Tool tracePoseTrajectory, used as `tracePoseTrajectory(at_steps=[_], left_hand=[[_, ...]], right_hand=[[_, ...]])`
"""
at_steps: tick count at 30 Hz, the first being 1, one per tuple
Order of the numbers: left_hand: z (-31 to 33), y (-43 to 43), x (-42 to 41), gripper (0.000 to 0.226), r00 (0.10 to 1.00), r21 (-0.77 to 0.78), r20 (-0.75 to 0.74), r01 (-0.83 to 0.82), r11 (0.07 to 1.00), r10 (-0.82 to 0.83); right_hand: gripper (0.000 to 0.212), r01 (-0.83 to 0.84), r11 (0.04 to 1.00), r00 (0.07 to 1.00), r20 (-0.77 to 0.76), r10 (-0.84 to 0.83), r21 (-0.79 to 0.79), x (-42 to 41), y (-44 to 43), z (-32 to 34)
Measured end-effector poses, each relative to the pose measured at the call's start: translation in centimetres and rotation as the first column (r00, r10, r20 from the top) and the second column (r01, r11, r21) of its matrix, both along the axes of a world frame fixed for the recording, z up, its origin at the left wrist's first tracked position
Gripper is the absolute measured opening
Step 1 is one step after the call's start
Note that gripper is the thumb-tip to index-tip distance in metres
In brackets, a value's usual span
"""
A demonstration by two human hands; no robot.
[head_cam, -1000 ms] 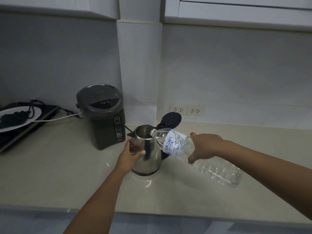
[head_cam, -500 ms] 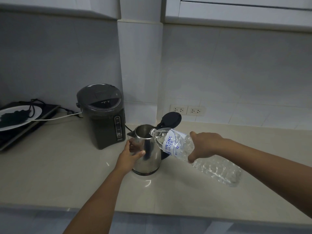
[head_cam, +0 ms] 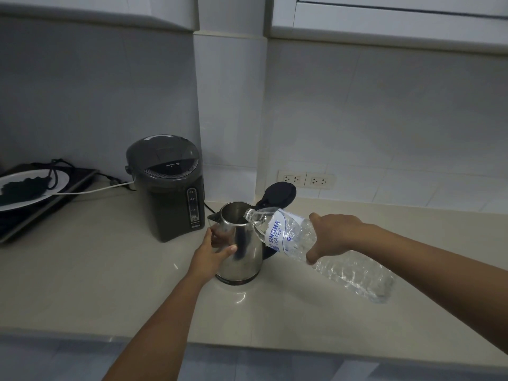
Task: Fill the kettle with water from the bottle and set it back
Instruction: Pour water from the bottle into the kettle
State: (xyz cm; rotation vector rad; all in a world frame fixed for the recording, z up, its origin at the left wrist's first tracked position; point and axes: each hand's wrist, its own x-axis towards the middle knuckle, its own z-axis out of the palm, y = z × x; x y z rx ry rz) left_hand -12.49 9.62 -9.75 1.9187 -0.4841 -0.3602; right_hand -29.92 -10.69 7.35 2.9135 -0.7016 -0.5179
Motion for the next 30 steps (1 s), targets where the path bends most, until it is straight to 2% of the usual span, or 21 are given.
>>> tracePoseTrajectory(at_steps=[10, 14, 19, 30], left_hand=[[-0.2, -0.1, -0.2, 0.075, 1.000, -0.010, 0.007, -0.008, 1.000, 0.008], [-0.2, 0.1, -0.4, 0.081, 1.000, -0.011, 0.002, -0.011, 1.000, 0.011], [-0.7, 0.5, -0.4, 0.085, 0.999, -0.002, -0.018, -0.033, 0.999, 0.033], [-0.9, 1.8, -1.2, 0.079, 1.000, 0.031, 0.001, -0.029, 0.999, 0.029]], right_hand=[[0.083, 0.020, 1.000, 0.999, 0.025, -0.020, 0.016, -0.4, -0.2, -0.9], [0.074, 0.046, 0.996, 0.996, 0.069, -0.051, 0.074, -0.8, -0.1, -2.2], [0.073, 0.069, 0.988, 0.988, 0.130, -0.087, 0.137, -1.3, 0.1, -4.0], [0.068, 0.119, 0.945, 0.940, 0.273, -0.206, 0.305, -2.4, 1.2, -9.0]])
